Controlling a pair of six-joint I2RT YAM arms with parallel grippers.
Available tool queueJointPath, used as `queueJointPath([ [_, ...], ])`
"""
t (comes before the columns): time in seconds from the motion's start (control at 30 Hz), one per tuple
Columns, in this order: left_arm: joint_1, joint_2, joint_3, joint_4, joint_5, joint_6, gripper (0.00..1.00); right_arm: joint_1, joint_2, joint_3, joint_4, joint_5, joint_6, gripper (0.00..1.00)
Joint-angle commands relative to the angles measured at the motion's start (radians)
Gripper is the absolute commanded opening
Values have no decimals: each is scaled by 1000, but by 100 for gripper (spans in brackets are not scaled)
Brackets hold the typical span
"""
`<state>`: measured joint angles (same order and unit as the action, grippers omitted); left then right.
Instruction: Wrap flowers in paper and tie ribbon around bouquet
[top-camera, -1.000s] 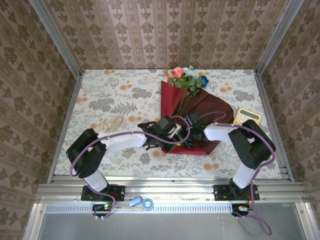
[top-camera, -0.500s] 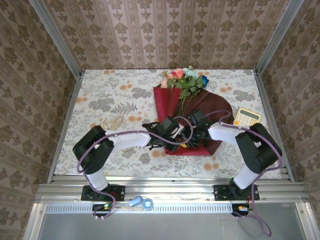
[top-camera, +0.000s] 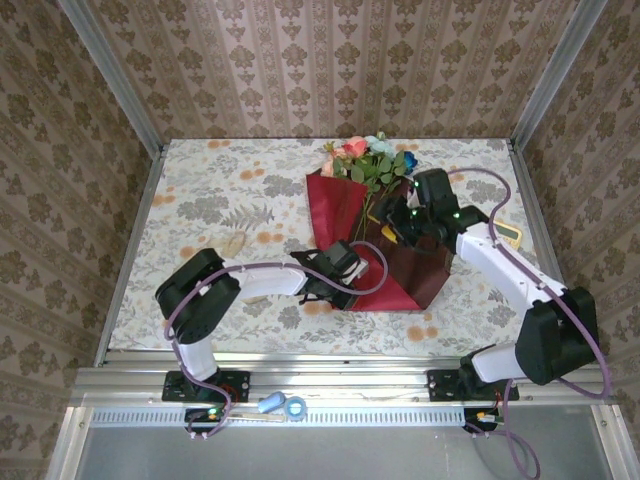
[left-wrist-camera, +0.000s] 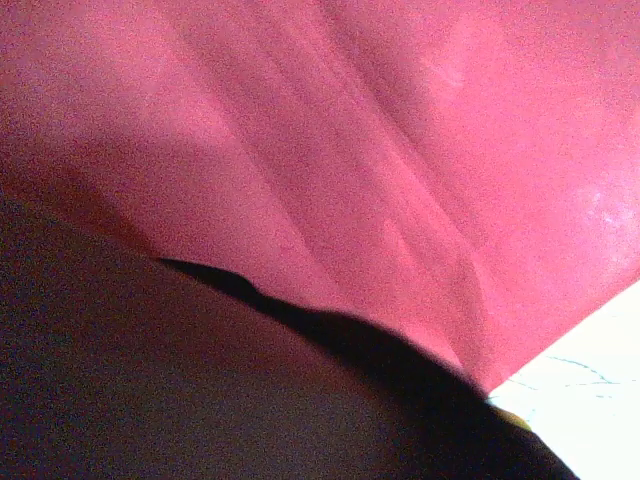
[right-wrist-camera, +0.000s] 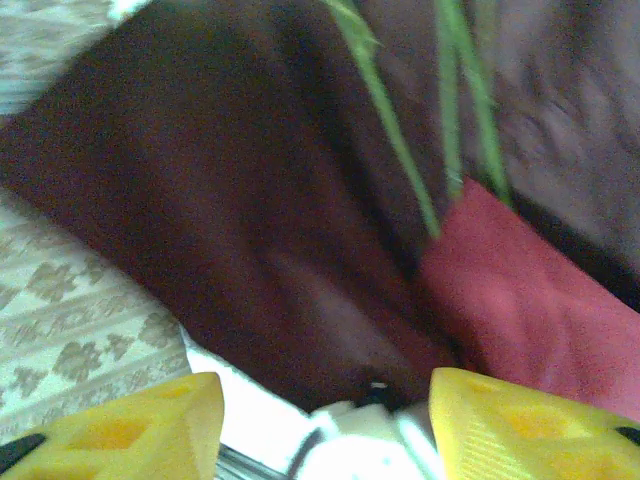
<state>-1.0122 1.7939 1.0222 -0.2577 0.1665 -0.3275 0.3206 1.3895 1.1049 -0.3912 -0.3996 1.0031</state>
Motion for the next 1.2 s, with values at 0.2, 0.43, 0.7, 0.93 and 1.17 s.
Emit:
queueJointPath([
  [0.2, -13, 14, 12, -66, 11, 40, 18, 28, 199, 245, -246, 0, -301, 66],
  [0.43, -16, 16, 17, -71, 10, 39, 17, 58, 206, 194, -171, 2, -231, 74],
  [0.7, -17, 1, 29, -91, -10, 41, 20, 84, 307, 230, -158, 26, -223, 28],
  [0.93, 7, -211, 37, -184, -27, -90, 59, 39, 331, 223, -313, 204, -422, 0],
  [1.17, 143, -427, -174, -87, 125, -327, 59, -14, 395, 208, -322, 174, -523, 0],
])
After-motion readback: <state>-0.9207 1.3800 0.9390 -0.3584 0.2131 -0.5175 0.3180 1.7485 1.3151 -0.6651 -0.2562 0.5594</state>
